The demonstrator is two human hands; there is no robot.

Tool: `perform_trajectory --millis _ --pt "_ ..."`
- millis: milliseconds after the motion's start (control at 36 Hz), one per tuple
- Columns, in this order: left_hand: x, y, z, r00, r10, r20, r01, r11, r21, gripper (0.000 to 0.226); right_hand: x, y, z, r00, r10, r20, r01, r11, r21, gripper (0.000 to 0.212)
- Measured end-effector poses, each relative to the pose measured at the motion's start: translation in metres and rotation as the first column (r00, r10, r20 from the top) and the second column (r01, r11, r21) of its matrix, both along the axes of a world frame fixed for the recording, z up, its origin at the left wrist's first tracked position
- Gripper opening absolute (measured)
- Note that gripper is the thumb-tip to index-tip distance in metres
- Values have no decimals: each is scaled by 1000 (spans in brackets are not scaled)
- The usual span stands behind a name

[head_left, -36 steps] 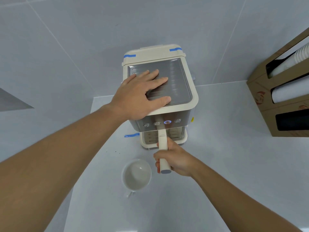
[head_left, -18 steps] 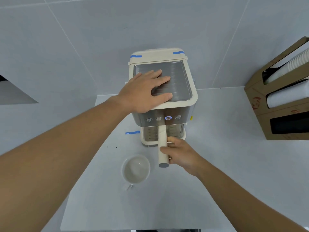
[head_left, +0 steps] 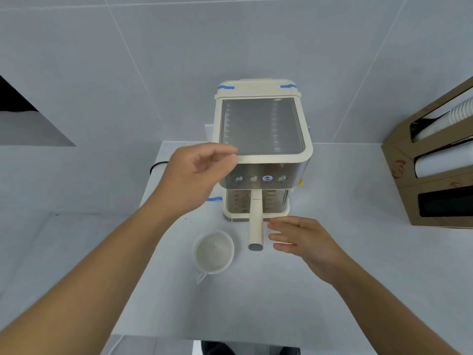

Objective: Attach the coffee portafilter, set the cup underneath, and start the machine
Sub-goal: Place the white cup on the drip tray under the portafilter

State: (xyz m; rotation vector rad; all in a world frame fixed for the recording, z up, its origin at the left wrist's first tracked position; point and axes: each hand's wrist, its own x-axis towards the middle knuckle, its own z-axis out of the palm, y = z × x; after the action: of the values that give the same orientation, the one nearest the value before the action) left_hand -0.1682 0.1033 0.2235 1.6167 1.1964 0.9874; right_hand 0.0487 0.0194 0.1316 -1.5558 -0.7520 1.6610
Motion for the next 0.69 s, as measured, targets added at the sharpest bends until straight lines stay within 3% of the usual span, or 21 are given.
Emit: perform_trajectory --millis 83,194,417,694 --pt "-14 -19 -14 981 126 145 -104 983 -152 14 3 -5 -3 998 -42 -37 41 999 -15 17" --pt "-33 -37 -39 941 272 204 -180 907 -381 16 5 -12 -13 993 -93 -72 89 994 -55 20" --pt "-71 -62 -95 891 429 146 -260 749 -609 13 -2 -25 -40 994 -106 -25 102 986 -134 19" --pt "-100 -89 -157 839 540 60 -296 546 -784 14 -29 -35 -76 998 -59 -5 56 965 -256 20"
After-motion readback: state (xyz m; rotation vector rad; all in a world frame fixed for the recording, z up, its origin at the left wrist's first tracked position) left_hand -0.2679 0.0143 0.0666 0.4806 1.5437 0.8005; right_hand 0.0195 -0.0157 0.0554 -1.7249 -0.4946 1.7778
